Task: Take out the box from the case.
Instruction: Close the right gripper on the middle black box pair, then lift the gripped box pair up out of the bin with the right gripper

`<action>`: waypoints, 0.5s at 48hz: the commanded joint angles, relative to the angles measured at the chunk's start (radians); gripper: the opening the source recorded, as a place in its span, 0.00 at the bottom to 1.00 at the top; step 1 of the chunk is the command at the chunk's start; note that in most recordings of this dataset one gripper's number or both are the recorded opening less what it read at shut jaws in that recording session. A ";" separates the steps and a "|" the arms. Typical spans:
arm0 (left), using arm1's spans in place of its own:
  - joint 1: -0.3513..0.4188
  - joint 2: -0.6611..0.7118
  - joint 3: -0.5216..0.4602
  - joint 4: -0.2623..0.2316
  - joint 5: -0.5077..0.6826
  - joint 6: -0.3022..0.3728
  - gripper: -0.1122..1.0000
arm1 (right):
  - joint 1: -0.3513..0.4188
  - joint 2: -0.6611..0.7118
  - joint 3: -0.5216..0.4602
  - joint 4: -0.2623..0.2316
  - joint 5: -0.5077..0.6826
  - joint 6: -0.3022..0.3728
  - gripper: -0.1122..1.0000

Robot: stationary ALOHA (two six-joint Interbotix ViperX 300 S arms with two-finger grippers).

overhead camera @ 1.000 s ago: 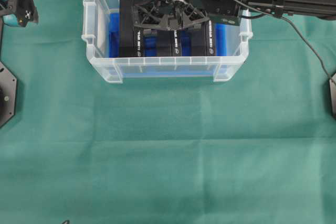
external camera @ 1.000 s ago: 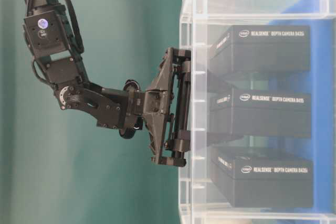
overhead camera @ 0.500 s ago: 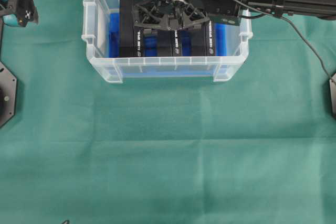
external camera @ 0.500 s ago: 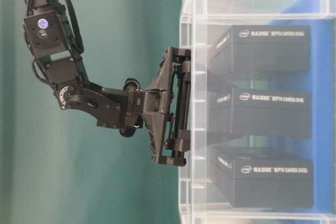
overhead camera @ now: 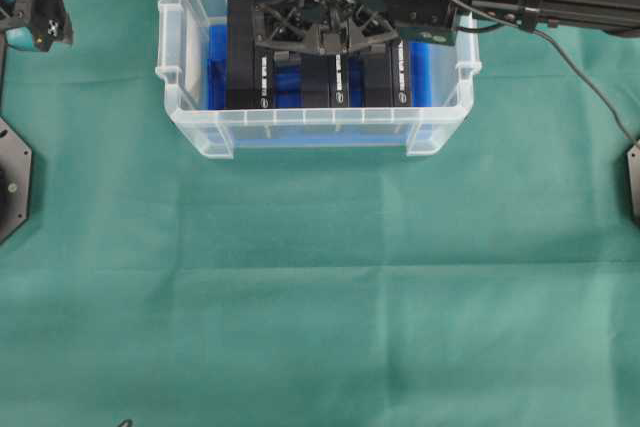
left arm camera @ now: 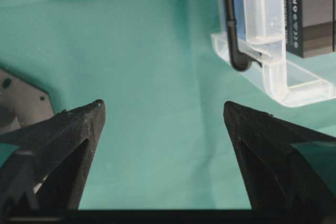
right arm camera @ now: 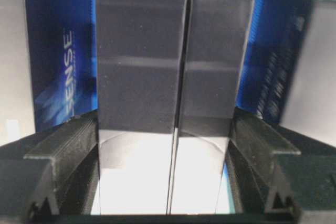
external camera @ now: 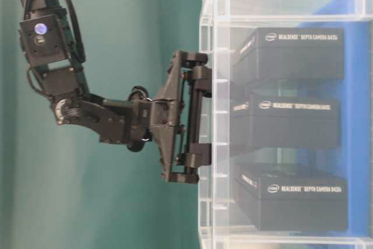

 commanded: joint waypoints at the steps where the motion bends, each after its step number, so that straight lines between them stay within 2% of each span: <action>1: -0.002 -0.005 -0.017 0.002 -0.003 0.002 0.94 | -0.002 -0.048 -0.052 -0.006 0.023 -0.003 0.71; 18: -0.002 -0.005 -0.015 0.002 -0.002 0.000 0.94 | -0.002 -0.066 -0.164 -0.008 0.132 -0.006 0.71; 24: -0.002 -0.005 -0.015 0.002 -0.002 0.002 0.94 | -0.002 -0.077 -0.207 -0.025 0.172 -0.006 0.71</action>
